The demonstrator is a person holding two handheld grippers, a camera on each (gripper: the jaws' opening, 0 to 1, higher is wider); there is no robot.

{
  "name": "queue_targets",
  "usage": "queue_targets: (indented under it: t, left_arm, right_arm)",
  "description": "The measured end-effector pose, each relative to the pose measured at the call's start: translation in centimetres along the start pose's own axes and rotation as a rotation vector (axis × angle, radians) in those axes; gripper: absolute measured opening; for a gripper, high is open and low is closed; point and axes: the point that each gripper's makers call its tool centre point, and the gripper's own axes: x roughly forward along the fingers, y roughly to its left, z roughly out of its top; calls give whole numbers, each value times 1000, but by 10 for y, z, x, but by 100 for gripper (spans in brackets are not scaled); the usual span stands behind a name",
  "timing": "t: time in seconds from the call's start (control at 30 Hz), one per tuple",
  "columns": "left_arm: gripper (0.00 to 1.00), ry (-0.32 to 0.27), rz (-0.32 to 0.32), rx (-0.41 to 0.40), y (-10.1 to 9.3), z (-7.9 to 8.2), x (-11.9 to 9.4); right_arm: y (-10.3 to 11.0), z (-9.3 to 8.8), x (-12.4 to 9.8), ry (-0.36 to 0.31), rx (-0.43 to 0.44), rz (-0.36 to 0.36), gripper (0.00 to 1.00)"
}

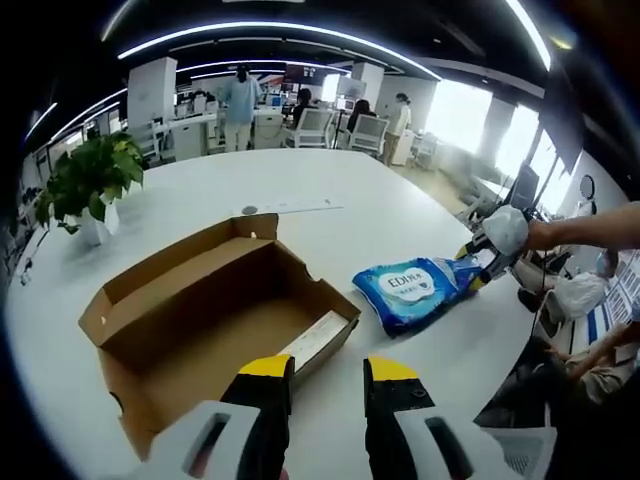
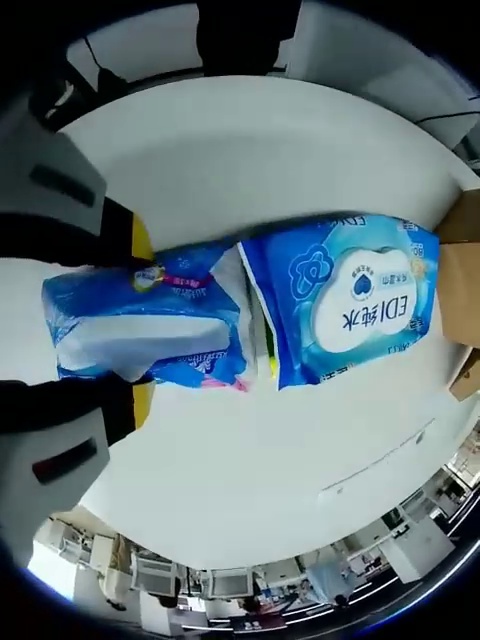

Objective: Operate the shoe box by opening the lid, removing the specified soft item, and placing it in the target area until the item is outside and the box remains undamaged.

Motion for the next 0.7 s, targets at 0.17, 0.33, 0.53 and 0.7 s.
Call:
queue_targets:
  t: [0.17, 0.33, 0.53, 0.7]
  left_arm:
    - [27, -8, -7, -1, 0, -2, -3]
    - [27, -18, -12, -6, 2, -4, -8]
    - [27, -24, -15, -6, 3, -11, -17]
    - [27, -33, -16, -12, 9, -14, -23]
  right_arm:
    - [1, 3, -9, 5, -39, -14, 38]
    - [1, 7, -17, 9, -50, -25, 38]
    - [2, 12, -27, 14, -53, -45, 38]
    - [3, 16, -31, 20, -49, -53, 37]
